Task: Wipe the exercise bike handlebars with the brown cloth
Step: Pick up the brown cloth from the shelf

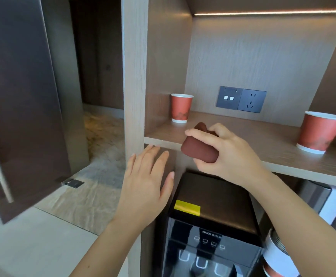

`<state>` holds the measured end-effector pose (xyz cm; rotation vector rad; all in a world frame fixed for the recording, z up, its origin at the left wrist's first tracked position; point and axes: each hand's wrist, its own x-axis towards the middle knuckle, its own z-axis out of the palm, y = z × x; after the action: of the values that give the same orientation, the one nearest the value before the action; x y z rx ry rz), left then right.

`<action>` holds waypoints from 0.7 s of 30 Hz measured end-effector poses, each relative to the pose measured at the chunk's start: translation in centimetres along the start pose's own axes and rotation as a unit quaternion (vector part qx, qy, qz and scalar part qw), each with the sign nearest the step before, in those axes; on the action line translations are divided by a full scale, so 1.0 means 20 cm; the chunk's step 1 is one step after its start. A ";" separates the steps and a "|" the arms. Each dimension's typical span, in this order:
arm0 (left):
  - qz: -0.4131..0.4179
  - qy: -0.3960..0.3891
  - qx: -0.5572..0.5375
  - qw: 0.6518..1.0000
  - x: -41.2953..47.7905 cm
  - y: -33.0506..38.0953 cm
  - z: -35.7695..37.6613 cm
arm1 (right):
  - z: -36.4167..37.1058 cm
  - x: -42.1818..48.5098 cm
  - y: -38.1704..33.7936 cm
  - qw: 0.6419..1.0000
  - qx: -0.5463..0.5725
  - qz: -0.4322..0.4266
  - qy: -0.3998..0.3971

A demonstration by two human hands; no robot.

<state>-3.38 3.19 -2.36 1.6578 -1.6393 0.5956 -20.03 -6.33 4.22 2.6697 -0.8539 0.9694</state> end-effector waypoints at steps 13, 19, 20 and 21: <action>-0.178 0.012 0.157 0.971 -0.74 -0.15 -0.49 | 0.33 -0.22 -0.71 0.934 0.341 -0.087 -0.057; -0.281 0.030 0.255 0.925 -1.18 -0.26 -0.94 | 0.42 -0.28 -1.35 0.880 0.438 -0.156 -0.100; -0.301 0.035 0.266 0.915 -1.26 -0.28 -1.02 | 0.42 -0.30 -1.46 0.866 0.458 -0.167 -0.108; -0.318 0.040 0.277 0.906 -1.34 -0.29 -1.10 | 0.43 -0.32 -1.59 0.854 0.475 -0.177 -0.118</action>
<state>3.53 36.96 -9.52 2.3863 -0.7979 0.8096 -1.26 19.70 -5.57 3.6133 0.2340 1.1827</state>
